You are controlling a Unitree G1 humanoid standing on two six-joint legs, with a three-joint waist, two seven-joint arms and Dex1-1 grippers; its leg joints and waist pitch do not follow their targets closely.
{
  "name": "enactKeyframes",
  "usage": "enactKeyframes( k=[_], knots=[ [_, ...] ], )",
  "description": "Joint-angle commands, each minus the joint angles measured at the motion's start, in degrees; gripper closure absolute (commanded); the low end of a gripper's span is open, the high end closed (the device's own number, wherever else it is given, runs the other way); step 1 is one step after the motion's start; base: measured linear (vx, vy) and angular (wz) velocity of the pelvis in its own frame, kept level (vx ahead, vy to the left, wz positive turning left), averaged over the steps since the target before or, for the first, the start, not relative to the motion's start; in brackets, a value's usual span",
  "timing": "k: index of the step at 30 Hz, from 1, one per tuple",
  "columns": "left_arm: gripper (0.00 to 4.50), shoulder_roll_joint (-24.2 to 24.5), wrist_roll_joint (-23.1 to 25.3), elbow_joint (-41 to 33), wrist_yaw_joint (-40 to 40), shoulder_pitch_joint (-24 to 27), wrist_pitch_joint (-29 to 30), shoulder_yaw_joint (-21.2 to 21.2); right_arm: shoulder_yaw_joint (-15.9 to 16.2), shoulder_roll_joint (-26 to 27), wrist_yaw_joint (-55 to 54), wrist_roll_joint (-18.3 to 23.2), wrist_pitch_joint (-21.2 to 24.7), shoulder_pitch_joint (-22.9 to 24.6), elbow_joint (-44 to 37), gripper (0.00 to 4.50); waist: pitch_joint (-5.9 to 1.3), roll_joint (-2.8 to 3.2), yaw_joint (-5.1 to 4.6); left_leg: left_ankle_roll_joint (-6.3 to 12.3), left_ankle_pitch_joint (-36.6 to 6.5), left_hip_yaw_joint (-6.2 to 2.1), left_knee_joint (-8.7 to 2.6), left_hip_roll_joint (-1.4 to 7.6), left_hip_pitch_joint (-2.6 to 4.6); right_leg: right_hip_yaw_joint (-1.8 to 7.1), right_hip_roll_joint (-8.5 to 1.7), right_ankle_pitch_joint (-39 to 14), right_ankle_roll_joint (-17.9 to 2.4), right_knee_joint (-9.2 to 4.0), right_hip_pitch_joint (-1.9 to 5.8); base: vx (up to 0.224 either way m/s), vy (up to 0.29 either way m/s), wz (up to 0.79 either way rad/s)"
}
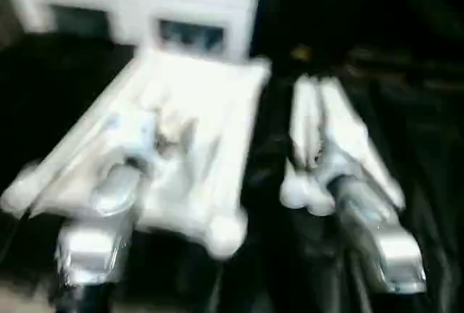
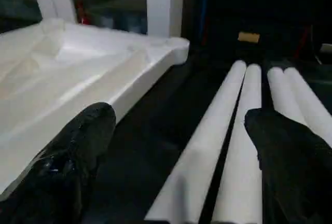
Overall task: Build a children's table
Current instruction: Move to table
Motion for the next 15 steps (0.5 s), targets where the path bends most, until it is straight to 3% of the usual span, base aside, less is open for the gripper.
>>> enactKeyframes(
  k=[1, 2, 3, 4, 5, 6, 7, 8, 9, 10, 11, 12, 13, 14, 15],
  knots=[
    [0.39, 1.4, 0.6, 0.4, -1.9, 1.3, -0.1, 0.5, 0.5, 0.7, -0.9, 0.0, 1.2, 0.8, -2.2, 0.00, -3.14, 2.37, 1.07, 3.27, 37.7, 0.85, -5.33, -1.90, -0.47, -3.34, -3.65, 69.8, 0.2, -3.54, 3.70, -0.679, -0.104, -0.81],
    [0.39, 1.5, 0.4, 0.4, -2.3, 1.7, 0.1, 0.7, 0.5, 0.9, -1.0, 0.0, 1.2, 1.3, -2.6, 0.00, -3.67, 5.07, 1.41, 17.84, 38.2, 2.23, -7.27, 0.08, -4.65, -8.90, -0.23, 60.8, 27.4, -3.33, 7.72, -0.679, -0.104, -0.81],
    [0.39, 1.6, 0.4, 0.2, -2.4, 2.1, -0.1, 0.9, 0.9, 0.8, -1.2, -0.3, 1.5, 1.7, -3.1, 0.00, -3.50, 6.08, 0.74, 25.99, 31.5, -0.51, -7.57, 5.25, -3.05, -9.02, -2.43, 48.0, 32.8, -1.92, 5.71, -0.433, 0.021, -0.85],
    [0.39, 1.6, 0.4, 0.2, -2.4, 2.1, -0.1, 0.9, 0.9, 0.8, -1.2, -0.3, 1.5, 1.7, -3.1, 0.00, -3.44, 6.36, -2.11, 39.76, 17.1, -7.35, -11.65, 19.22, -1.78, 1.63, -10.74, 8.2, 18.8, 10.06, 2.77, -0.170, 0.083, -0.63],
    [0.39, 2.1, 0.7, -0.7, -2.8, 2.6, -0.2, 0.7, 1.1, 0.7, -1.1, 0.0, 2.3, 1.8, -4.2, 0.00, -2.86, 5.48, -1.74, 39.35, 13.7, -6.42, -11.56, 16.02, -2.93, 4.44, -9.67, 0.8, 12.0, 10.30, 2.72, -0.170, 0.083, -0.63],
    [0.39, 2.3, 1.0, -1.2, -2.7, 3.2, -0.4, 0.7, 1.4, 0.6, -0.8, 0.2, 2.6, 1.9, -4.7, 0.00, -1.49, 5.49, 1.29, 24.27, -9.1, 2.90, -11.83, 5.99, -6.25, 3.58, -4.26, -8.0, 5.3, 6.68, 1.95, -0.194, 0.055, -0.23],
    [0.39, 2.1, 0.5, -2.0, -2.5, 4.1, -0.2, 1.4, 2.1, 0.6, -0.5, 0.4, 3.0, 2.3, -5.6, 0.00, -1.79, 1.13, -0.09, 14.96, -19.5, 5.32, -8.91, 3.51, -7.35, 6.05, -7.58, -17.8, 7.4, 0.77, 1.18, -0.129, 0.049, -0.04],
    [0.39, 2.1, -0.2, -3.2, -2.1, 5.6, 0.1, 2.4, 3.2, 0.5, -0.1, 0.3, 3.1, 2.7, -6.0, 0.00, -1.65, 1.10, 0.02, 4.04, -10.0, -0.45, 11.15, 4.59, -5.73, 12.69, -20.48, -47.7, 7.9, -11.96, -3.24, -0.129, 0.049, -0.04],
    [0.39, 2.2, -0.3, -3.5, -2.0, 6.1, 0.0, 2.7, 3.5, 0.4, 0.1, 0.0, 3.0, 2.6, -5.8, 0.00, -0.47, 0.77, -1.43, -0.19, -5.8, -2.93, 11.17, 3.94, -10.22, 8.15, -19.78, -49.7, 7.2, -8.71, 3.20, 0.044, 0.173, -0.65],
    [0.39, 2.1, -0.9, -3.5, -1.5, 6.7, 0.3, 3.3, 3.8, 0.6, 0.3, -0.1, 2.6, 2.6, -5.0, 0.00, 0.66, 0.52, -1.94, -2.45, -9.5, -2.06, 6.04, 5.33, -5.31, 2.73, -18.07, -48.0, 1.5, -9.08, 1.97, 0.031, 0.279, -0.64],
    [0.39, 2.0, -1.0, -3.4, -1.2, 6.8, 0.3, 3.5, 3.8, 0.7, 0.3, -0.1, 2.6, 2.6, -4.8, 0.00, -0.10, 2.11, -2.03, -1.97, -13.4, -2.12, 4.06, 5.35, -1.81, 0.10, -16.17, -46.2, -1.5, -8.17, 2.24, 0.031, 0.279, -0.64],
    [0.39, 1.8, -0.4, -3.1, 0.1, 6.6, 0.5, 3.8, 3.6, 0.6, 0.4, 0.0, 3.5, 1.9, -4.4, 0.00, -1.23, 6.12, -4.18, -2.93, -27.8, -2.36, -4.08, 4.99, -0.25, -3.79, -8.98, -33.6, -2.1, -4.26, 4.13, -0.033, 0.261, -0.12],
    [0.39, 1.6, 0.2, -2.9, 1.1, 6.4, 0.6, 4.1, 3.4, 0.4, 0.4, 0.1, 4.4, 1.4, -4.1, 0.00, -1.01, 7.23, -5.45, -4.92, -46.0, -4.79, -11.00, 6.29, -0.40, -3.96, -4.40, -14.5, -1.3, 0.56, 4.68, -0.057, 0.192, 0.09],
    [0.39, 1.4, 0.0, -2.9, 1.8, 6.2, 1.0, 4.9, 3.4, 0.5, 1.0, 0.7, 4.5, 0.7, -4.1, 0.00, -1.01, 7.23, -5.45, -4.92, -46.0, -4.79, -11.00, 6.29, -0.40, -3.96, -4.40, -14.5, -1.3, 0.56, 4.68, -0.057, 0.192, 0.09],
    [0.39, 1.2, 0.1, -3.2, 2.3, 5.9, 1.3, 5.3, 3.8, 0.1, 1.9, 0.9, 4.8, -0.3, -3.8, 0.00, -0.32, 8.43, -5.48, -7.69, -46.6, -5.58, -12.71, 6.35, 0.59, -3.10, -4.15, 2.6, 0.2, -0.30, 4.66, -0.060, 0.172, 0.04]
  ],
)
